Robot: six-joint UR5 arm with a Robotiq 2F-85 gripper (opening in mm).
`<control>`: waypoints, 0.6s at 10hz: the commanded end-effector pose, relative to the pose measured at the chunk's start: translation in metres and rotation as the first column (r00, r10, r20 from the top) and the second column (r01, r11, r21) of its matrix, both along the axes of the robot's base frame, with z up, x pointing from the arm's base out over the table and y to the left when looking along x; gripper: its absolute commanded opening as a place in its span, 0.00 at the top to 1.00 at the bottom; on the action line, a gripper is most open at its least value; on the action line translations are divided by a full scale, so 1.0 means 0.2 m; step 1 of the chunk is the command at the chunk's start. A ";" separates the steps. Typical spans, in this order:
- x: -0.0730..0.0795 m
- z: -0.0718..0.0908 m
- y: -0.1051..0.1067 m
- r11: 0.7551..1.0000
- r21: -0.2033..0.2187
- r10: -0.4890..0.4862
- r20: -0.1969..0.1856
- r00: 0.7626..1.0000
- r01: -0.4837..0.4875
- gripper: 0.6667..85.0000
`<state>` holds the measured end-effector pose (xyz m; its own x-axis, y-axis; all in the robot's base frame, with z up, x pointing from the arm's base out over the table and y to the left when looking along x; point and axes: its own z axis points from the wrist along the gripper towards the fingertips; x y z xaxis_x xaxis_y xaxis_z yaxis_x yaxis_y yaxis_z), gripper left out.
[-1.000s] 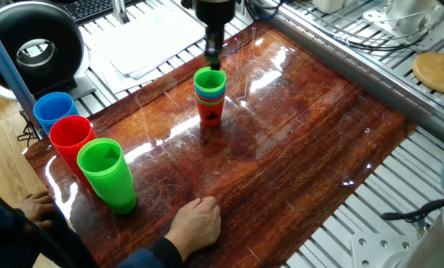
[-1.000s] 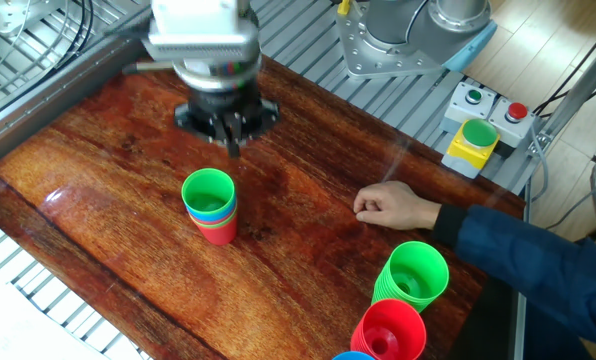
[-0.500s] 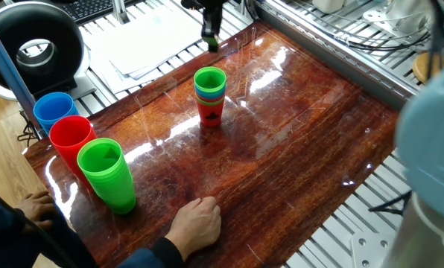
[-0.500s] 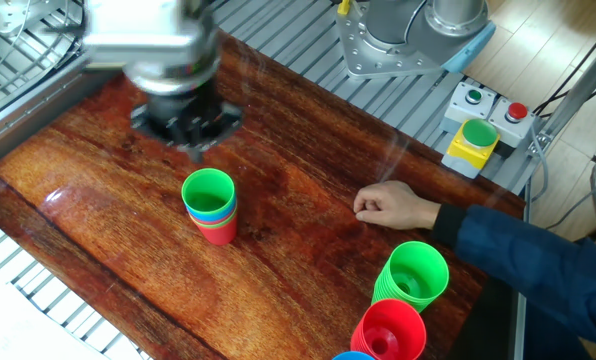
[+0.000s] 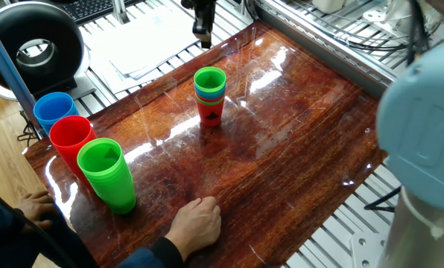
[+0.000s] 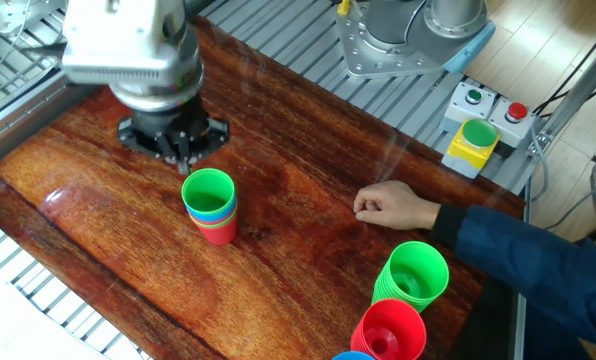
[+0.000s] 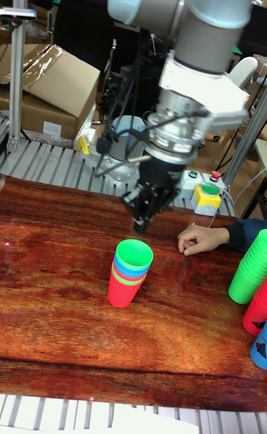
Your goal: Stack the cups
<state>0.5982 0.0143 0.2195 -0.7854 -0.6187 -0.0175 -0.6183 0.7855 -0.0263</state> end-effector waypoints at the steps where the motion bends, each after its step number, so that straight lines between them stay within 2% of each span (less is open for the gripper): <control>1: -0.18 -0.03 -0.19 0.999 0.031 0.036 0.028 0.999 -0.037 0.99; 3: -0.20 -0.03 -0.35 0.996 0.038 0.083 0.040 0.996 -0.085 0.99; 6: -0.28 -0.12 -0.48 0.991 0.063 0.114 0.067 0.991 -0.118 0.99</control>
